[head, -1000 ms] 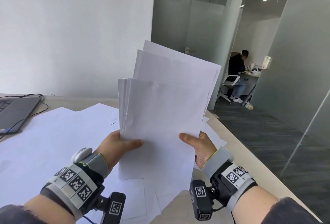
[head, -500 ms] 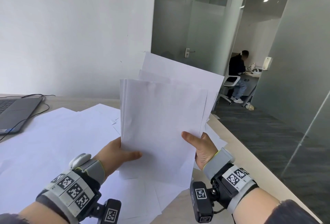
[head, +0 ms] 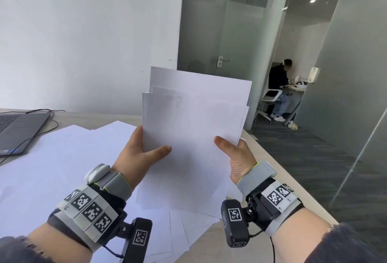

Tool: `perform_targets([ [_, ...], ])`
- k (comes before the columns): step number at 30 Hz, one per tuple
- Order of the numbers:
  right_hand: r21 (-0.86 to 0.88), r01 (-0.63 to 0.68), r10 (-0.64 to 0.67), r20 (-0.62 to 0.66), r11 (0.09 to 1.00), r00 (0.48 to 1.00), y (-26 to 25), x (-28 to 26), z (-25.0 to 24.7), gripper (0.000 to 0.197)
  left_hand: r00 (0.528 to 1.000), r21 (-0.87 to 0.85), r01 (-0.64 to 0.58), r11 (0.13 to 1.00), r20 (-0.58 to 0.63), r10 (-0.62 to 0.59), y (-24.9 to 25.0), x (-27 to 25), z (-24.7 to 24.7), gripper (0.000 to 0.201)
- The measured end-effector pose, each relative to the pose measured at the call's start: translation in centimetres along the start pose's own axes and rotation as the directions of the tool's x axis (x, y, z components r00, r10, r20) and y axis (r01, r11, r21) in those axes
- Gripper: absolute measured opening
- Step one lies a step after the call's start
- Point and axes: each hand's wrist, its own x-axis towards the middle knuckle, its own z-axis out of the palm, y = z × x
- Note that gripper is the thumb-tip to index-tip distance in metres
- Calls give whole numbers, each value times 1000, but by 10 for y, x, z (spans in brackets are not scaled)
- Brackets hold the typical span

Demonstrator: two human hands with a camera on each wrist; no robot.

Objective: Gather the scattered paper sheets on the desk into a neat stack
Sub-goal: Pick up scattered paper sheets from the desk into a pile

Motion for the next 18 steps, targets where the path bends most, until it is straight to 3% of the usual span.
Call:
perform_targets([
  [4, -29, -65, 65, -15, 997, 998, 18, -8, -7, 58, 999, 28, 38, 999, -5, -38, -11, -7, 0, 57],
  [5, -51, -92, 90, -40, 994, 995, 24, -10, -10, 62, 998, 36, 56, 998, -11, -56, -15, -8, -1, 56],
  [8, -127, -147, 129, -140, 981, 982, 38, -15, -14, 100, 995, 43, 91, 995, -45, -89, -19, -10, 0, 46],
  [9, -138, -137, 116, -155, 981, 981, 38, -13, -15, 101, 994, 39, 96, 995, -57, -94, -17, -9, 1, 43],
  [12, -137, -86, 65, -146, 987, 987, 28, -7, -13, 84, 994, 32, 94, 995, -63, -92, -8, -3, 2, 40],
  [15, -90, -64, 56, -84, 994, 995, 17, -7, -10, 39, 992, -2, 105, 994, -70, -105, -6, -3, 1, 45],
  [18, -67, -64, 59, -69, 996, 996, 21, -14, -12, 22, 983, -28, 160, 987, -85, -162, -14, -11, -2, 58],
])
